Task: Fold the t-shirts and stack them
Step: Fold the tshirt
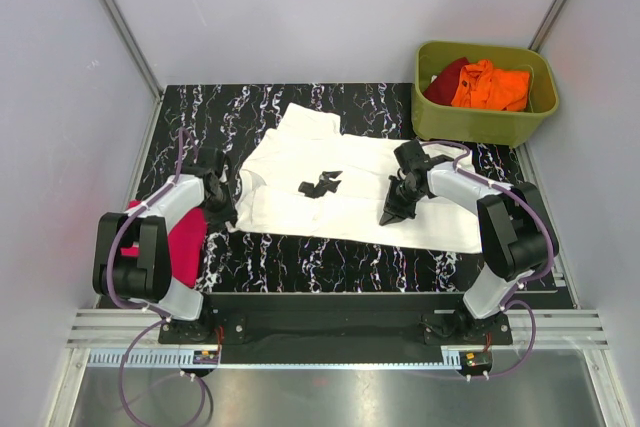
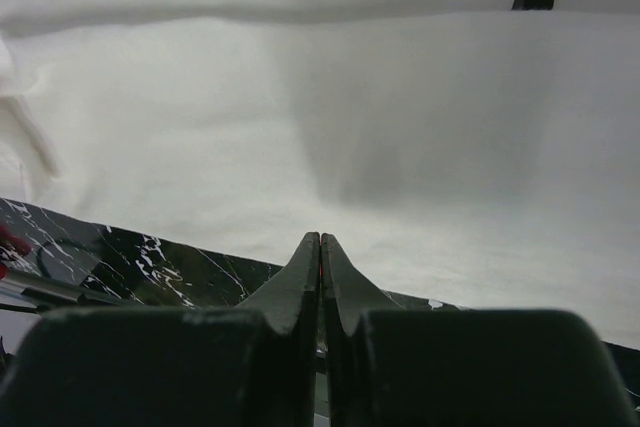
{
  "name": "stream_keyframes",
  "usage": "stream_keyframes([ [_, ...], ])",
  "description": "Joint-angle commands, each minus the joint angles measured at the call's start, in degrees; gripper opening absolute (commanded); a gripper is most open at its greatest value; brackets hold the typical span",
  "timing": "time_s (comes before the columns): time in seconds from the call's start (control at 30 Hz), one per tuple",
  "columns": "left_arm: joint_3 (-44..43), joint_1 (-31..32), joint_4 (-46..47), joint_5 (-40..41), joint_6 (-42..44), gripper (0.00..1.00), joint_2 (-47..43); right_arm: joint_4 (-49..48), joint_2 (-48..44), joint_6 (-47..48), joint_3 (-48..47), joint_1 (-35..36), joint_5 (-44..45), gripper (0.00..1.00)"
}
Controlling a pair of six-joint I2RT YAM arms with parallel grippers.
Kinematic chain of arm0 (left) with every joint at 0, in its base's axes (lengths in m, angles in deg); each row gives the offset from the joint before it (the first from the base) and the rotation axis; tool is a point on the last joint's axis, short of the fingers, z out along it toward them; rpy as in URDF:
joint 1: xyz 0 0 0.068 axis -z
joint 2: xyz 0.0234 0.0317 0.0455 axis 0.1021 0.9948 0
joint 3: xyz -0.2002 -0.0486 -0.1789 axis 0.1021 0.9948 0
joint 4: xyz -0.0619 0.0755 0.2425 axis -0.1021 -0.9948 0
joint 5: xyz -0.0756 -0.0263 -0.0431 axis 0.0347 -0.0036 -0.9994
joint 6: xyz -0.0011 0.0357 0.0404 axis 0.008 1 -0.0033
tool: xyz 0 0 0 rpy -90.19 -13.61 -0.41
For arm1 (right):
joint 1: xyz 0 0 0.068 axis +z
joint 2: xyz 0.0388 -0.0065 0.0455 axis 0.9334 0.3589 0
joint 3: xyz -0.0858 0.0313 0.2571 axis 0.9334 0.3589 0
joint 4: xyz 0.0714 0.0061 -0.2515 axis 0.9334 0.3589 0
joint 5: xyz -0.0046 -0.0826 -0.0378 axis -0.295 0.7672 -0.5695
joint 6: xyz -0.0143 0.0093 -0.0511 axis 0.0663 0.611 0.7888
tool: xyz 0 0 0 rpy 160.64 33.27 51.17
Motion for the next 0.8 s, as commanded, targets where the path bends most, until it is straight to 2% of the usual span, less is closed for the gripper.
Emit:
stream_keyframes([
  [0.0, 0.36, -0.24, 2.06, -3.73, -0.08, 0.35, -1.31, -1.47, -1.19, -0.50, 0.42, -0.21, -0.95, 0.07],
  [0.3, 0.27, -0.24, 2.32, -2.43, -0.70, 0.35, 1.15, -2.00, -0.49, -0.41, 1.13, -0.21, -1.12, 0.07],
  [0.37, -0.43, -0.24, 2.15, -1.89, -0.44, 0.31, 1.94, -2.00, 0.04, -0.24, 0.95, -0.21, -1.21, 0.07],
  [0.4, -0.95, -0.24, 2.06, -1.98, -0.52, 0.23, 2.55, -2.00, 0.56, -0.07, 0.87, -0.21, -0.95, 0.07],
  [0.57, -3.33, -0.24, 1.19, 1.09, 0.00, 0.02, 4.13, 0.63, 2.85, 0.11, 0.16, -0.12, 4.48, 0.04],
  [0.77, -5.71, -0.24, 0.13, 5.92, 1.15, 0.00, 4.75, 2.04, 5.84, -0.06, 0.34, -0.38, 9.42, 0.01],
])
